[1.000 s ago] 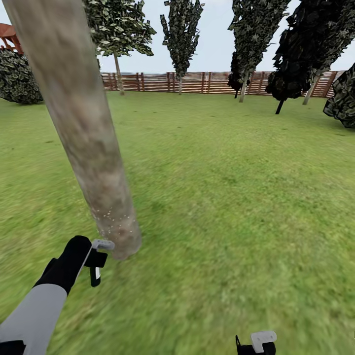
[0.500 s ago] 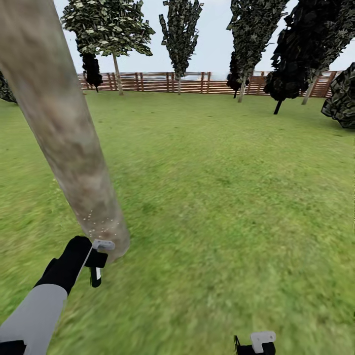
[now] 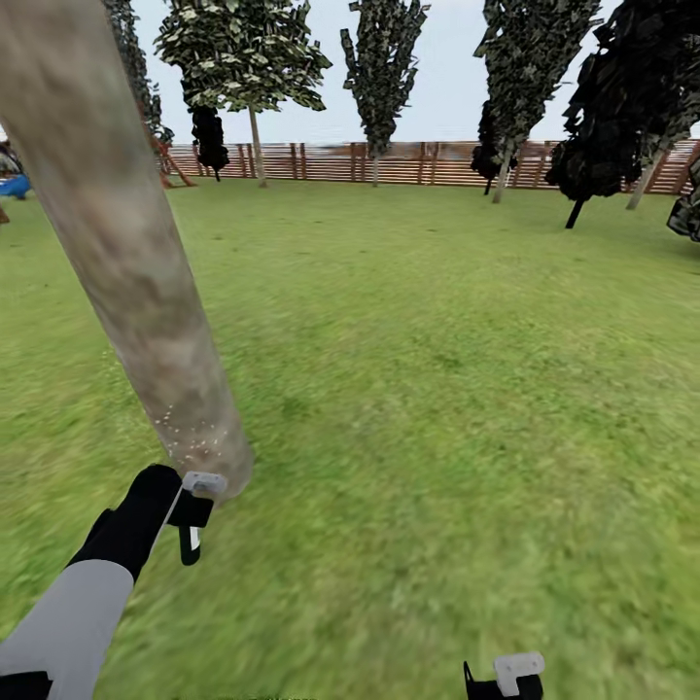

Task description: In the garden, pick up the pesticide atomizer on the floor and spray pesticide onto both trees until each tree trunk is fully covered.

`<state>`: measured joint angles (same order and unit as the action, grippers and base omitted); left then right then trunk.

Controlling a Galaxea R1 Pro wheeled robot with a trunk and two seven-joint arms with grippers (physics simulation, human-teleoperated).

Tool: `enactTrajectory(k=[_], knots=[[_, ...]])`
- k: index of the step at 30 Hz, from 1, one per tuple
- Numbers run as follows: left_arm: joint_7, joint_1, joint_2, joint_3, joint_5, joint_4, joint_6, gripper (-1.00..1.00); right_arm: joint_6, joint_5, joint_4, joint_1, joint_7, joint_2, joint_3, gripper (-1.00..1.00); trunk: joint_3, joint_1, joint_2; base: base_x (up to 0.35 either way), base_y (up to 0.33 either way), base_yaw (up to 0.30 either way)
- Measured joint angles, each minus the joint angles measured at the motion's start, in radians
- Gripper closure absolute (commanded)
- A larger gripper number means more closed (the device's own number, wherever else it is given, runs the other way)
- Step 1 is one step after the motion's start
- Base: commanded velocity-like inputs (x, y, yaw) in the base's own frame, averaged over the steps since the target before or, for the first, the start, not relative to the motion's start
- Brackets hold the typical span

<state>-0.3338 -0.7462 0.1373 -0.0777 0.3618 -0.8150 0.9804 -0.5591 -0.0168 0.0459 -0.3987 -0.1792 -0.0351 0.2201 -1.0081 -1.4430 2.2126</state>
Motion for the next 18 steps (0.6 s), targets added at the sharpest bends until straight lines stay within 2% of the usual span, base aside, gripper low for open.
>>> enactTrajectory(k=[8,14,18], knots=[[0.000,0.000,-0.001,0.000,0.000,0.000,0.000,1.00,0.000,0.000,0.000,0.000,0.000,0.000,0.000,-1.00,0.000,0.000,0.000,0.057,-0.276,0.277],[0.000,0.000,-0.002,0.000,-0.001,0.002,0.000,1.00,0.000,0.000,0.000,0.000,0.000,0.000,0.000,-1.00,0.000,0.000,0.000,0.187,-0.239,0.277],[0.000,0.000,-0.015,0.000,-0.001,0.002,0.000,1.00,0.000,0.000,0.000,0.000,0.000,0.000,0.000,-1.00,0.000,0.000,0.000,0.231,-0.204,0.277]])
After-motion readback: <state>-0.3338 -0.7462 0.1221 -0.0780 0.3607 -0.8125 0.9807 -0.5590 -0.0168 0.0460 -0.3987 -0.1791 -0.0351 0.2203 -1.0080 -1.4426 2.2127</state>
